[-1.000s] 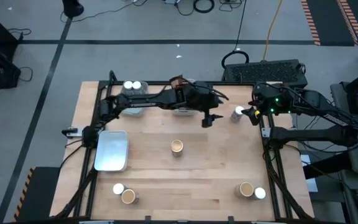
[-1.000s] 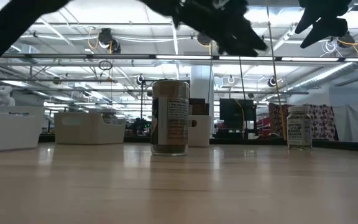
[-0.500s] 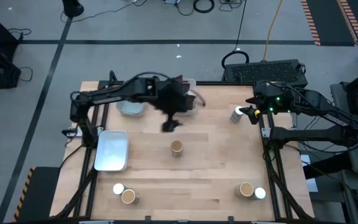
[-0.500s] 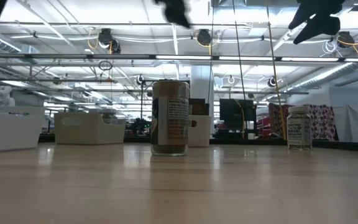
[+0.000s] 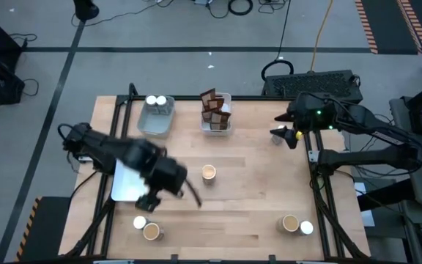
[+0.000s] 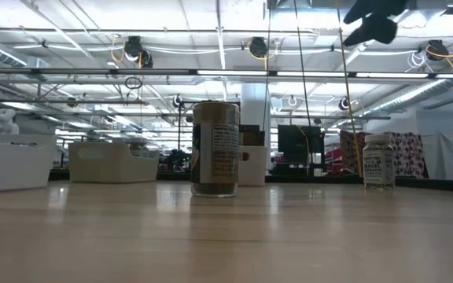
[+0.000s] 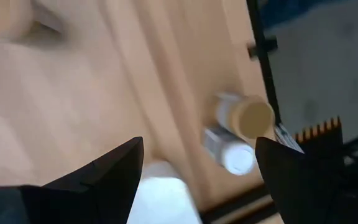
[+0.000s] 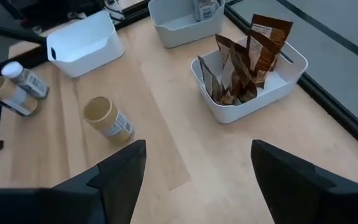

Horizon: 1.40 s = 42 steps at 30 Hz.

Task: Sort spices by type
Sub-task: Put the white seasoning bottle into the gray bin

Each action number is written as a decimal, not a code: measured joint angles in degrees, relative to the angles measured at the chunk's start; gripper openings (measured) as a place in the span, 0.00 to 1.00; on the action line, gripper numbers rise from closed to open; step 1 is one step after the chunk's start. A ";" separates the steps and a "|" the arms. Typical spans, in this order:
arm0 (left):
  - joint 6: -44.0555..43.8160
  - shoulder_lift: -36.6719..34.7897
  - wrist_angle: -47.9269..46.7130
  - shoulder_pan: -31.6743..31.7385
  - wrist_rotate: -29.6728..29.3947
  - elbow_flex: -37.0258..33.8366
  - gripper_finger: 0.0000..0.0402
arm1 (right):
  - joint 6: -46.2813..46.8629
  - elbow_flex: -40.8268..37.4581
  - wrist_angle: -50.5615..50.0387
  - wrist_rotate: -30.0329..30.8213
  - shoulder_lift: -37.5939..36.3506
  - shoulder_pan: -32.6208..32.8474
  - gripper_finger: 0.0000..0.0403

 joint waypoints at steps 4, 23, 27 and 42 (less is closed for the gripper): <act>-6.54 -1.29 2.14 -7.10 -0.22 -4.50 0.78 | -3.27 0.00 1.37 -0.13 3.08 0.00 0.68; -24.46 -1.33 16.97 -23.23 -4.77 -21.85 0.78 | -10.65 -0.02 6.00 -3.20 13.55 0.00 0.68; -26.85 -1.33 17.31 -22.99 -6.59 -24.70 0.78 | -10.62 -0.02 7.17 -3.33 13.66 0.00 0.68; -26.81 -1.35 20.74 -25.98 -4.72 -32.15 0.78 | -10.87 -0.02 7.79 -3.29 13.66 -0.02 0.68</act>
